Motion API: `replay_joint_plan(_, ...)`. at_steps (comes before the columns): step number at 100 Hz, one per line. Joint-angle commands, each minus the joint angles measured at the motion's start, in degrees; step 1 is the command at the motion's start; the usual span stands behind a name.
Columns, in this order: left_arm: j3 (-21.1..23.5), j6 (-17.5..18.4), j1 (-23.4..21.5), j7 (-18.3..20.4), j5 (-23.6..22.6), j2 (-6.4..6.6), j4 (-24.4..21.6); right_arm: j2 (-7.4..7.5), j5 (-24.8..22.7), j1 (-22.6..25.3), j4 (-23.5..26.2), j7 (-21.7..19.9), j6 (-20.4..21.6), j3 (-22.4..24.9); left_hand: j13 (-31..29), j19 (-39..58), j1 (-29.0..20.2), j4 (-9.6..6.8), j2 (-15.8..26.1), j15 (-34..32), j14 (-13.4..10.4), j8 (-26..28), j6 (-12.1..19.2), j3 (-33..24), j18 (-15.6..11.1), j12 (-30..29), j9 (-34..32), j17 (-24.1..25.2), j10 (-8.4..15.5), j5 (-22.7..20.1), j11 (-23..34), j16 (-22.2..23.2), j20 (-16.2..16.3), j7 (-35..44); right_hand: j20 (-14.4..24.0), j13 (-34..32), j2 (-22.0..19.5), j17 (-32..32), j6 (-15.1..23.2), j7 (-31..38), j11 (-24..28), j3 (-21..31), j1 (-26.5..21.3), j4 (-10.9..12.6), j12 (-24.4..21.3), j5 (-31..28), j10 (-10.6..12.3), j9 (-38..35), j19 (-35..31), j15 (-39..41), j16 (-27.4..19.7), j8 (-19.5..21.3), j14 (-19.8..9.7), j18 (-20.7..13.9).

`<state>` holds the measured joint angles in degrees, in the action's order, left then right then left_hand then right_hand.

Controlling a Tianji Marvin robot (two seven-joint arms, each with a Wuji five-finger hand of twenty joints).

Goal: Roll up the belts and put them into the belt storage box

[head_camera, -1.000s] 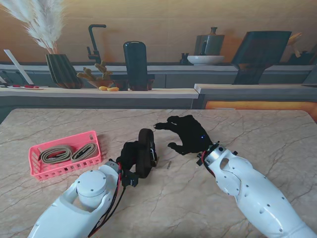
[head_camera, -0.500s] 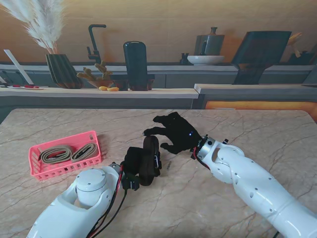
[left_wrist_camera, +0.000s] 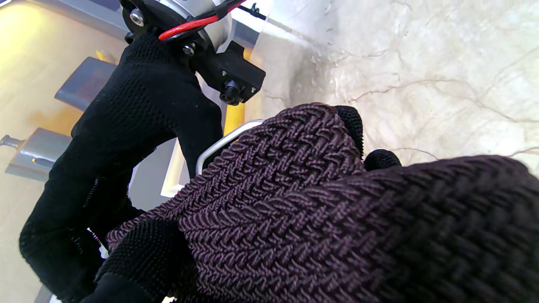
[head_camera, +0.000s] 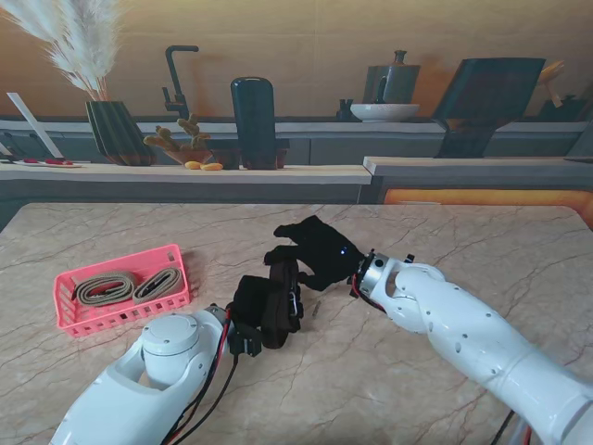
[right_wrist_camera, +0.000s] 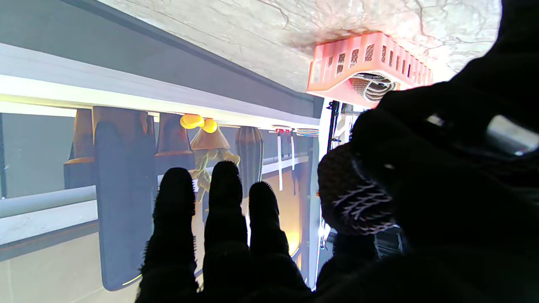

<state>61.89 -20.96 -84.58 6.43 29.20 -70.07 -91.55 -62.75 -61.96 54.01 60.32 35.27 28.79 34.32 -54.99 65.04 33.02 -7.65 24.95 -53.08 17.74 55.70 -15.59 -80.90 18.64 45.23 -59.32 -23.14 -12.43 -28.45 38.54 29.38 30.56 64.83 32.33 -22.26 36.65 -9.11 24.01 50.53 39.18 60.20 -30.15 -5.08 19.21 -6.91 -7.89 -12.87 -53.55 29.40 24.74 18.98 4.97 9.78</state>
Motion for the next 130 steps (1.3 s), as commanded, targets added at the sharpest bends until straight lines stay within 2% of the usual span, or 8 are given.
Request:
replay_joint_plan(1,0.2,-0.7,-0.6,-0.7,0.6,-0.63,-1.1,-0.63,-0.1,-0.4,-0.2,0.1,0.5,-0.4,-2.0,2.4,-3.5,-0.78,15.0,-1.8,0.7,1.7,1.8,-5.6,1.3,-0.6,-2.6,0.1,-0.2,-3.4,3.0,-0.5,1.4,9.6,-1.1,0.4,0.5,0.6,1.5,3.0,0.6,1.2,-0.4,-1.8,-0.4,-3.0,-0.2,0.3,-1.6,0.7,-0.8,0.5,-0.1,-1.1)
replay_joint_plan(20,0.5,-2.6,-1.0,-4.4,1.1,-1.52,-1.9,-0.77,-0.3,-2.0,-1.5,1.2,1.1,-2.8,-2.3,2.8,-3.6,-0.76,15.0,-2.1,0.7,1.5,1.2,-5.6,1.7,-0.9,-2.5,0.0,-0.6,-3.3,3.3,-0.6,1.7,9.9,-1.1,-1.6,-2.3,-0.4,3.0,5.4,0.0,-0.8,-0.6,-2.4,-0.3,-15.8,1.1,-5.8,-2.8,2.3,-0.1,1.8,-0.3,-1.0)
replay_joint_plan(29,0.7,-3.5,-1.2,-6.7,1.7,-2.1,-2.4,-0.82,-0.4,-2.8,-2.0,1.5,1.5,-3.9,-2.4,3.0,-3.6,-0.75,15.0,-2.3,0.8,1.3,0.8,-5.6,1.9,-1.1,-2.5,-0.1,-0.7,-3.3,3.6,-0.7,1.9,10.2,-1.6,-2.8,-1.0,-0.9,4.2,8.5,-0.5,-2.5,-2.2,-7.5,0.2,-20.0,1.3,-9.4,-3.6,3.1,0.2,-4.7,-0.4,-0.9)
replay_joint_plan(52,1.5,-5.2,-1.5,-8.4,4.0,-2.67,-2.9,-1.46,0.0,-5.1,-4.4,2.8,2.6,-7.5,-2.6,3.1,-3.6,-0.75,15.0,-2.4,0.7,0.8,0.5,-5.6,2.0,-1.7,-2.5,-0.3,-0.7,-3.2,4.0,-1.0,2.0,10.6,-1.6,-7.5,0.2,-2.8,7.5,14.9,-0.6,-4.6,-4.0,-9.5,0.5,-28.6,2.5,-20.1,-5.3,5.7,1.5,-9.9,-0.8,-0.3)
replay_joint_plan(72,1.8,-5.8,-1.7,-9.2,4.6,-2.87,-3.4,-2.06,0.4,-6.5,-6.3,4.2,3.5,-9.7,-1.7,2.7,-3.0,-0.57,15.0,-2.2,0.6,0.7,1.1,-5.4,1.5,-1.8,-1.7,0.5,-0.3,-2.4,4.2,-1.2,1.9,10.7,-2.3,-18.2,1.3,-7.5,3.3,16.3,-1.9,-2.5,-3.7,-10.2,-1.1,-41.3,12.1,-49.2,-7.5,10.4,3.5,-14.3,-3.8,0.2)
replay_joint_plan(97,1.8,-1.4,-2.2,-9.8,1.9,-2.55,-3.3,-1.02,0.0,-3.6,-3.4,1.9,1.9,-5.4,10.2,-1.8,6.6,-0.04,15.0,3.8,2.5,-3.6,3.7,-4.8,2.6,-10.9,13.6,9.7,-2.3,3.7,-3.4,0.9,1.9,-9.1,-2.2,-21.1,4.4,-9.7,-0.4,16.8,-2.3,1.1,-4.0,-10.5,-0.5,-45.6,11.1,-54.1,-9.8,15.8,6.0,-16.3,-4.5,0.2)
replay_joint_plan(110,1.6,2.7,-2.8,-9.9,-1.8,-2.03,-3.4,0.11,-1.4,-1.4,-0.6,0.1,-0.3,-2.4,17.7,-4.7,9.7,-0.53,15.0,10.8,3.5,-15.5,5.7,-3.4,3.8,-16.2,19.8,13.3,-2.0,5.9,-9.4,1.1,1.1,-26.0,-1.8,-22.1,5.7,-11.0,-2.3,16.9,-2.0,2.2,-4.5,-10.6,-0.2,-46.9,9.9,-54.9,-11.3,17.6,6.8,-16.9,-3.7,0.6)
replay_joint_plan(130,1.0,9.2,-3.1,-11.2,-8.0,-1.53,-2.6,0.91,-2.2,3.0,4.0,-3.8,-4.6,2.9,27.2,-8.5,14.9,-0.52,15.0,20.0,2.8,-25.6,6.0,-1.6,4.1,-20.6,27.5,16.2,-2.5,9.5,-15.8,-0.8,-0.7,-36.6,-0.8,-24.0,7.7,-13.3,-6.0,15.8,-1.4,3.6,-5.6,-10.7,0.3,-49.3,6.8,-56.1,-14.7,20.6,8.2,-16.6,-1.8,1.5)
